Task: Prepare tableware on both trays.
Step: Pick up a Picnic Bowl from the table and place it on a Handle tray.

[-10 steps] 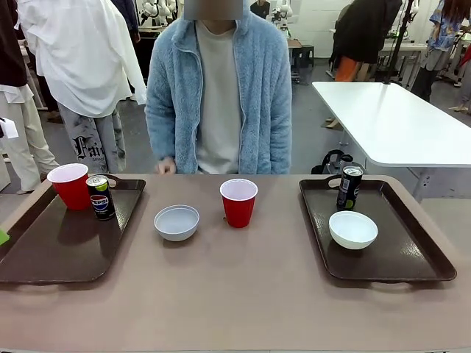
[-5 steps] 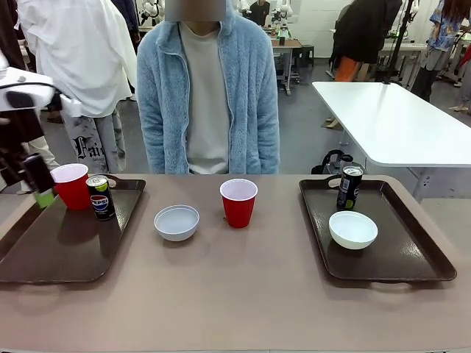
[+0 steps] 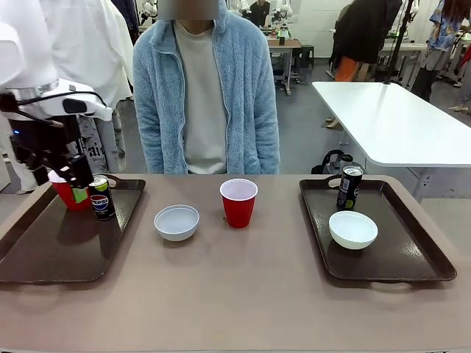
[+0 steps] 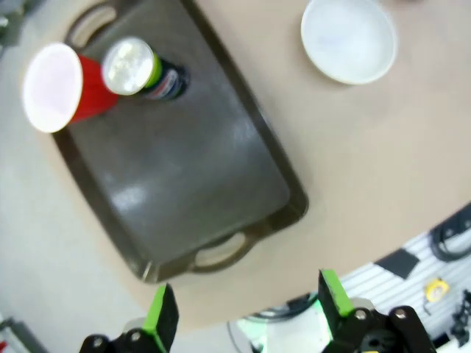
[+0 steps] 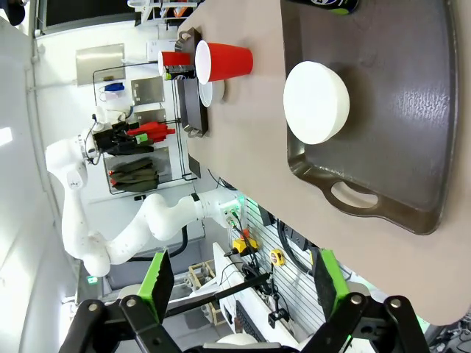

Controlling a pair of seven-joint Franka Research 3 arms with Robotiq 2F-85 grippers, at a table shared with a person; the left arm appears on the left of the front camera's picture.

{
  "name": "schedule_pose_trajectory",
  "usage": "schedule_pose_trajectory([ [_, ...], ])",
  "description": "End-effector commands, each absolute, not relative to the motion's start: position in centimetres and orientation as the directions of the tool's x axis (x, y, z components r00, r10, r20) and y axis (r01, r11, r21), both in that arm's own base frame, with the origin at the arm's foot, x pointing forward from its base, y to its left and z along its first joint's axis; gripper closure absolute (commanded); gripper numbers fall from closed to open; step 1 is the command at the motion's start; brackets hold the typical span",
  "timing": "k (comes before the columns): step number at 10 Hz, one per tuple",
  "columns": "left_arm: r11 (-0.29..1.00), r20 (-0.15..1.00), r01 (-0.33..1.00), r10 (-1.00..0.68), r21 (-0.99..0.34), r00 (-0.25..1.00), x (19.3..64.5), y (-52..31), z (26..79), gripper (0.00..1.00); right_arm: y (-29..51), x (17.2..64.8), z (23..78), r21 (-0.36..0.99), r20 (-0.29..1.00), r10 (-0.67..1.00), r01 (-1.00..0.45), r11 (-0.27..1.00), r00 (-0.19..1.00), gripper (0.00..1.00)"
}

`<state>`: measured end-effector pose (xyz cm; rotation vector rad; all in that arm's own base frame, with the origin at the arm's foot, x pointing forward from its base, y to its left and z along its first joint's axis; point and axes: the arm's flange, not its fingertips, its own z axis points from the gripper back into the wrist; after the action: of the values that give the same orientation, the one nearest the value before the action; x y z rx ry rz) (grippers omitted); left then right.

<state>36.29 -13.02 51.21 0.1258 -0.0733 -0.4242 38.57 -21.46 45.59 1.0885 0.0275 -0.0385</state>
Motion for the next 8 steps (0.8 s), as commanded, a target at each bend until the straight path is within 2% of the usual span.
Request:
schedule_pose_trajectory([
  [1, 0.916, 0.098, 0.385, -0.396, 0.116, 0.913, 37.5, -15.7, 49.8, 0.00, -21.4, 38.5, 45.7, 0.883, -0.048, -0.027, 0.056, 0.466, 0.998, 0.00],
  [4, 0.873, 0.097, 0.458, -0.477, 0.164, 0.874, 39.3, -18.4, 47.7, 0.00, -21.4, 38.5, 45.7, 0.883, -0.048, -0.027, 0.056, 0.466, 0.998, 0.00],
  [8, 0.786, 0.126, 0.616, -0.616, 0.044, 0.777, 40.7, -19.6, 45.9, 0.00, -21.4, 38.5, 45.7, 0.883, -0.048, -0.027, 0.056, 0.466, 0.998, 0.00],
])
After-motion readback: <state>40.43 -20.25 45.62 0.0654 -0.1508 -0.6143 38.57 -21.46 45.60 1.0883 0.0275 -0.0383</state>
